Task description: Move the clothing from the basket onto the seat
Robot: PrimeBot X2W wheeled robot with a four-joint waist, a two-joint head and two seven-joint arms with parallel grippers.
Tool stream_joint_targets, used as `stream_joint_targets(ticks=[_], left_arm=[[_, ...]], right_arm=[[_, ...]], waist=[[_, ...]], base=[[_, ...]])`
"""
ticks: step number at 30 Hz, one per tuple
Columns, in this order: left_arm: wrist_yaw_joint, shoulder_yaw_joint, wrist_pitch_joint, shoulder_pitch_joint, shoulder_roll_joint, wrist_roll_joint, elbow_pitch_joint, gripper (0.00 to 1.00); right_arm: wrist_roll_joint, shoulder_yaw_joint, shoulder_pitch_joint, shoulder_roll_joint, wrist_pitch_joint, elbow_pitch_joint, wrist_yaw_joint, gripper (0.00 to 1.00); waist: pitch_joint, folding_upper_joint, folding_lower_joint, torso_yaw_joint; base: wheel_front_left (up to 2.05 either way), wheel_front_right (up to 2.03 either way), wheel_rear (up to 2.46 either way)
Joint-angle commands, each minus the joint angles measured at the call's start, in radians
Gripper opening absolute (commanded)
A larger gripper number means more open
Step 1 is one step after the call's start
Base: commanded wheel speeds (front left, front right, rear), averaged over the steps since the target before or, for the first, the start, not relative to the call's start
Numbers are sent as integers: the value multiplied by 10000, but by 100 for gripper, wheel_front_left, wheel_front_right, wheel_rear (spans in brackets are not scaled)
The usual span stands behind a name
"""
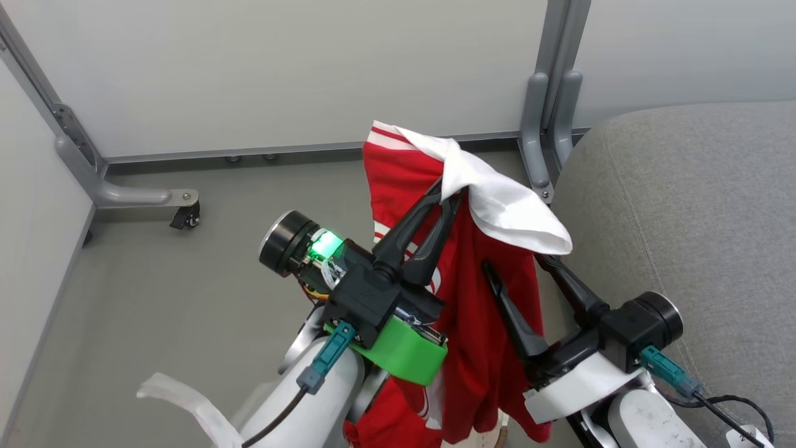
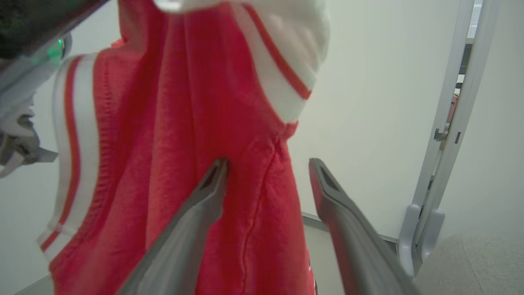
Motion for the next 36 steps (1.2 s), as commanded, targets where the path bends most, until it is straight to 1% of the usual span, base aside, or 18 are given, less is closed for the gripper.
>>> stream_joint_targets(ticks=[1,4,5,6,7,13,17,21,25,26,27,28,29,31,36], left_arm=[[-23,-37,17,91,1,-142,-150,0],[27,-135,125,126,-3,-156,-419,0],[28,-167,193,138,14,-141,-489,0],[35,-182,223,144,46,-120,-541,0],[50,-194,270,161,75,-116,-628,0],[157,-218,526,228,253,-20,-778,0],[245,-196,529,273,360,-32,-733,0],[227,-216,552,375,437,-149,-573,0],[343,-108,467,576,464,-317,-299,0],[337,-83,457,635,466,-374,-250,7],[346,-81,441,715,489,-434,-166,43],[352,-78,428,767,498,-480,-91,99],[377,-45,383,810,507,-537,-31,100],[423,-53,357,884,615,-464,126,100],[439,13,280,1117,722,-687,516,100]], right_arm=[[111,42,-111,-4,-31,142,1,100],[194,322,-145,-157,-31,453,1,100],[228,371,-136,-172,-31,513,1,50],[260,438,-108,-184,-31,569,1,33],[284,553,-83,-224,-31,624,1,0],[496,761,-63,-364,-31,593,1,0],[617,690,-16,-453,-31,519,1,0],[674,599,89,-530,-31,481,1,0],[748,504,188,-587,-31,467,1,0],[756,463,199,-584,-31,455,1,0],[764,415,201,-584,-31,436,1,0],[768,387,208,-586,-31,421,1,0],[763,355,211,-593,-31,405,1,0],[778,302,230,-586,-31,397,1,0],[850,298,186,-564,-31,363,1,0]], waist=[[-10,0,0,51],[-49,0,0,102],[-60,0,0,107],[-66,0,0,110],[-70,0,0,108],[30,0,0,56],[81,0,0,-27],[74,0,0,-89],[86,0,0,-126],[97,0,0,-135],[115,0,0,-149],[129,0,0,-158],[148,0,0,-169],[181,0,0,-189],[266,0,0,-269]], base=[[0,0,0],[0,0,0],[0,0,0],[0,0,0],[0,0,0],[0,0,0],[0,0,0],[0,0,0],[0,0,0],[0,0,0],[0,0,0],[0,0,0],[0,0,0],[0,0,0],[0,0,0]])
